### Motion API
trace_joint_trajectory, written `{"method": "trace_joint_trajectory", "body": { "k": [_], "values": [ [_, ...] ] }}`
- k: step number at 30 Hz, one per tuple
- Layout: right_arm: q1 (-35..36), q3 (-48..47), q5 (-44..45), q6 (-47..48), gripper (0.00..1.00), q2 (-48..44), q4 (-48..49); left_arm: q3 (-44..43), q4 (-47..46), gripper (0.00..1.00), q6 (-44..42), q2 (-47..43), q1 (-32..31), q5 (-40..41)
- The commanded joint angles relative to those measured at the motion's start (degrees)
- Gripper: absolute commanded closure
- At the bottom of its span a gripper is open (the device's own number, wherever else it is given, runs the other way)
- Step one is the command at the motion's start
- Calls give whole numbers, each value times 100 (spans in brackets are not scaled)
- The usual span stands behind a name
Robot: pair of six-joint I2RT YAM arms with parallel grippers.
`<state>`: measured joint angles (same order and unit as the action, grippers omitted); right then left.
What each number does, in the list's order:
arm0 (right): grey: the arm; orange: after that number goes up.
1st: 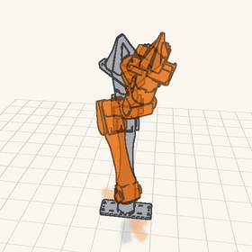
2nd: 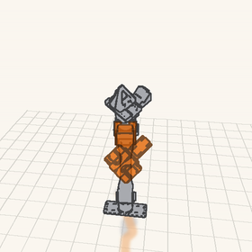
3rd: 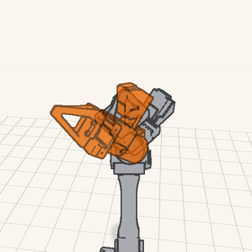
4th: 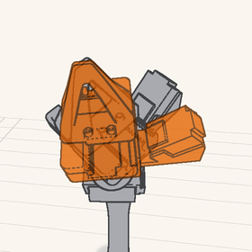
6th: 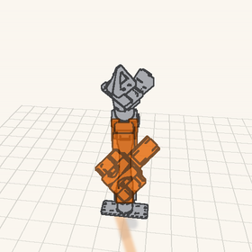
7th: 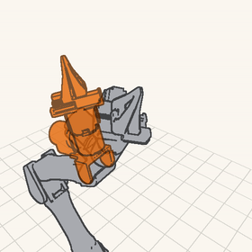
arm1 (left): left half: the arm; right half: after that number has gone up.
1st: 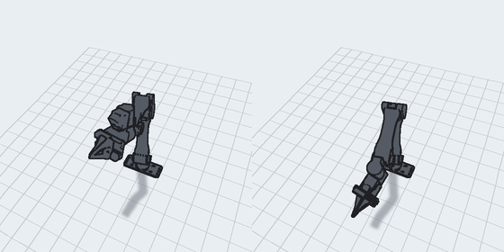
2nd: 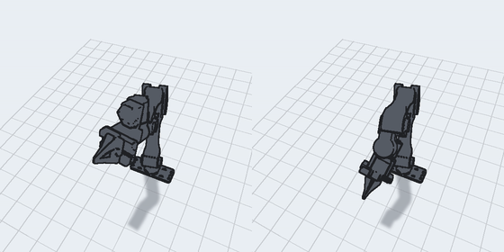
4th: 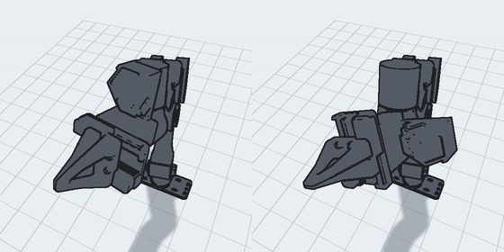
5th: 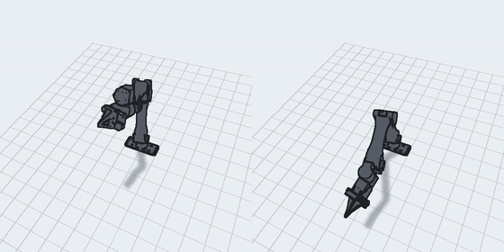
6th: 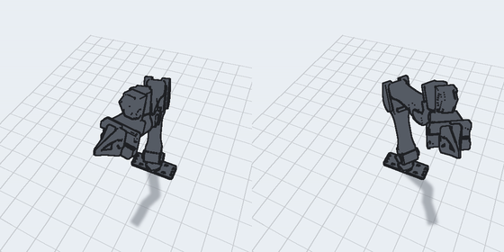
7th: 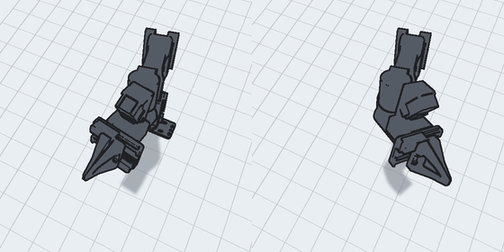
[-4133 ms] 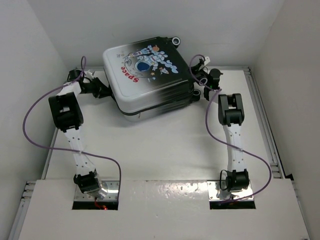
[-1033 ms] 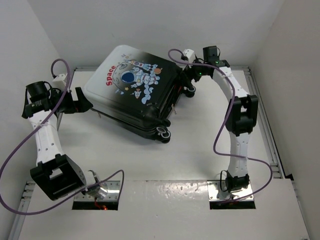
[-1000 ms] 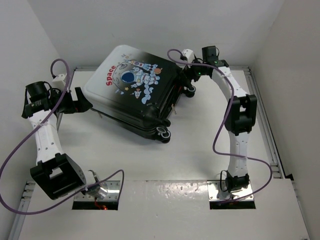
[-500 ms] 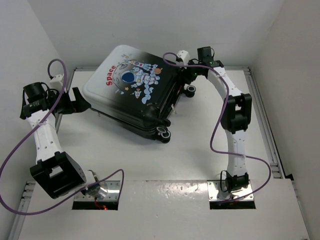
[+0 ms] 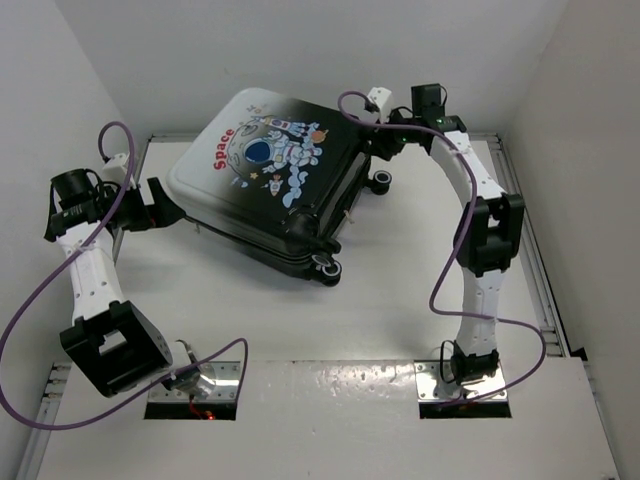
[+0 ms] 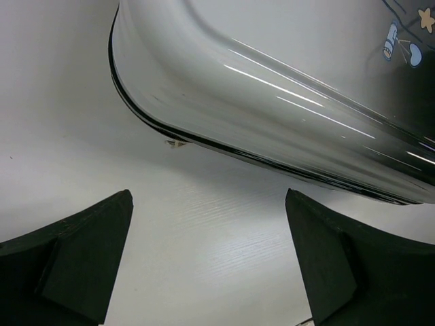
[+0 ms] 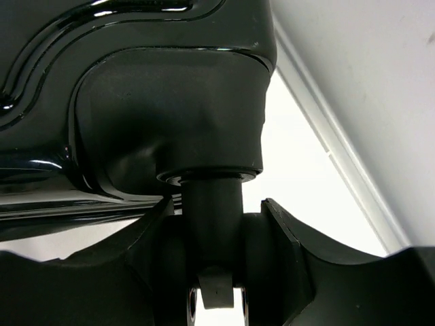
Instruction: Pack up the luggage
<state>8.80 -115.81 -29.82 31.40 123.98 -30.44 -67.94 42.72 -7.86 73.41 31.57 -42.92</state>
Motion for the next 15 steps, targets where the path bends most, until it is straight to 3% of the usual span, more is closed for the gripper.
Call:
{"method": "trace_joint_trajectory", "body": {
  "k": [1,9,12,13,15],
  "values": [
    [-229,215,-23,-222,100,-647,767,27,-194,1,21,-107,68,-208],
    [-238,1052,38,-116,100,-771,1013,27,-247,1,74,-55,68,-208],
    [-221,912,91,-160,80,-595,969,79,-247,1,74,-55,68,-156],
    [-229,902,91,-178,65,-516,926,79,-247,1,126,-55,68,-86],
    [-221,832,91,-318,53,-489,1056,202,-247,1,127,-107,68,-85]
  ]
}}
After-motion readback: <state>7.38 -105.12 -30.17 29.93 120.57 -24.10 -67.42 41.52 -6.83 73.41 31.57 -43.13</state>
